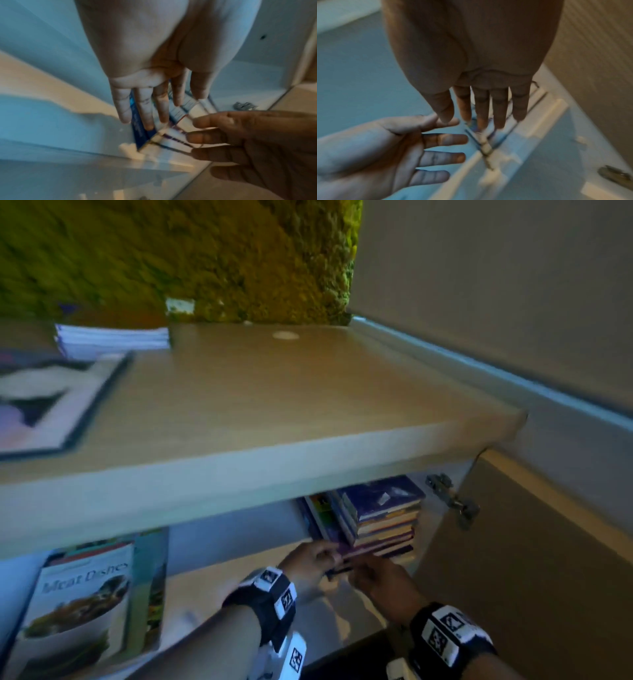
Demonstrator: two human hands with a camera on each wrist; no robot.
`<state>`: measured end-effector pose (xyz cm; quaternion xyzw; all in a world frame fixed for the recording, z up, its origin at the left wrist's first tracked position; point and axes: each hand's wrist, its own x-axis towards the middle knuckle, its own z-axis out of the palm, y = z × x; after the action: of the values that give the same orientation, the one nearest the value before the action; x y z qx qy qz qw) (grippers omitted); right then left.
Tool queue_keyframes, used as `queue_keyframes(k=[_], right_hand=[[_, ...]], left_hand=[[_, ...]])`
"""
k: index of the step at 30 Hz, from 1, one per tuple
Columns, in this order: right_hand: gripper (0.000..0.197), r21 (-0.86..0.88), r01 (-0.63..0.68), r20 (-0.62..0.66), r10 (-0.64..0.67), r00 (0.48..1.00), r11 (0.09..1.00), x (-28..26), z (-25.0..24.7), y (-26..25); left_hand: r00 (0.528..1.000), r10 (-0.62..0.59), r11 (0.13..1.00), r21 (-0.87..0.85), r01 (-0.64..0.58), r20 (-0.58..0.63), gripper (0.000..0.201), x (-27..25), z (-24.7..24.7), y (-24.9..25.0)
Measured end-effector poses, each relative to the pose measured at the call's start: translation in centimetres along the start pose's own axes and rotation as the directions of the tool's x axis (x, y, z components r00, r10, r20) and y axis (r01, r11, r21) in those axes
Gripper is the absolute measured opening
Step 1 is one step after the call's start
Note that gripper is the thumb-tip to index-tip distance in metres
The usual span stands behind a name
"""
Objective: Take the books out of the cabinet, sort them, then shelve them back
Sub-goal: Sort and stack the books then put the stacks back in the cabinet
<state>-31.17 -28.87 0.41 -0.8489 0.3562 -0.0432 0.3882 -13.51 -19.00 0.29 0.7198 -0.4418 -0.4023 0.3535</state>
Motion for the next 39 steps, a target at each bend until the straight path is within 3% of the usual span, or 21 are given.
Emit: queue_keyframes(k=[2,5,9,12,15,18,20,23,26,28,30,32,34,39], right_hand=[[0.022,0.151,0.039,0.118,-0.057,0.991,0.988,-2.1,-2.3,-4.2],[0.021,0.281,0.063,0.245,-0.135,0.960,0.958,-4.8,-8.1,-12.9],[0.018,0.422,0.056,0.333,-0.212,0.919,0.905,-7.7,-15.0,-24.5],[0.020,0.530,0.066,0.341,-0.284,0.896,0.846,-7.6,-16.7,-32.6],[0.045,0.597,0.017,0.330,-0.265,0.906,0.802,-4.4,-15.4,-39.8],[0.043,0.634,-0.059,0.360,-0.226,0.905,0.771,0.2,-13.2,-44.7],[0.043,0.634,-0.068,0.343,-0.201,0.918,0.770,4.5,-11.9,-46.8],[0.040,0.570,-0.052,0.270,-0.127,0.954,0.820,11.7,-10.2,-48.9],[0.030,0.486,-0.027,0.160,-0.058,0.985,0.874,17.8,-8.9,-50.1],[0.041,0.378,0.004,0.086,-0.039,0.995,0.926,21.2,-8.2,-50.3],[0.035,0.302,0.009,0.091,-0.038,0.995,0.953,23.6,-7.6,-50.7],[0.023,0.276,0.009,0.122,-0.045,0.992,0.961,25.5,-6.6,-50.7],[0.023,0.247,-0.001,0.120,-0.030,0.992,0.969,27.1,-5.5,-50.8],[0.015,0.396,-0.112,0.199,0.034,0.979,0.911,27.6,-4.9,-51.0]], left_hand=[[0.998,0.017,0.999,0.043,-0.020,0.057,0.015,-4.8,-2.0,4.5],[0.994,0.060,0.998,-0.030,-0.057,0.092,0.023,-13.0,-7.0,12.6],[0.999,-0.008,0.982,-0.190,0.015,0.038,0.009,-22.6,-14.7,20.9],[0.988,-0.099,0.929,-0.366,0.050,-0.115,0.019,-26.5,-21.6,23.6],[0.910,-0.250,0.867,-0.494,0.058,-0.331,0.015,-28.0,-29.3,23.9],[0.821,-0.408,0.813,-0.568,0.128,-0.399,0.015,-26.6,-35.8,22.6],[0.794,-0.481,0.780,-0.595,0.194,-0.372,0.009,-24.4,-39.8,22.0],[0.727,-0.539,0.795,-0.542,0.272,-0.425,0.013,-19.6,-45.2,20.5],[0.680,-0.545,0.830,-0.433,0.353,-0.491,0.029,-14.5,-49.3,18.2],[0.646,-0.538,0.843,-0.358,0.402,-0.542,0.050,-11.8,-51.3,16.7],[0.617,-0.556,0.831,-0.372,0.414,-0.557,0.055,-9.7,-52.6,15.1],[0.596,-0.566,0.824,-0.396,0.404,-0.569,0.035,-8.3,-53.1,14.0],[0.574,-0.575,0.818,-0.433,0.380,-0.583,0.036,-7.3,-53.4,12.8],[0.606,-0.665,0.729,-0.554,0.402,-0.435,0.022,-7.9,-52.8,15.3]])
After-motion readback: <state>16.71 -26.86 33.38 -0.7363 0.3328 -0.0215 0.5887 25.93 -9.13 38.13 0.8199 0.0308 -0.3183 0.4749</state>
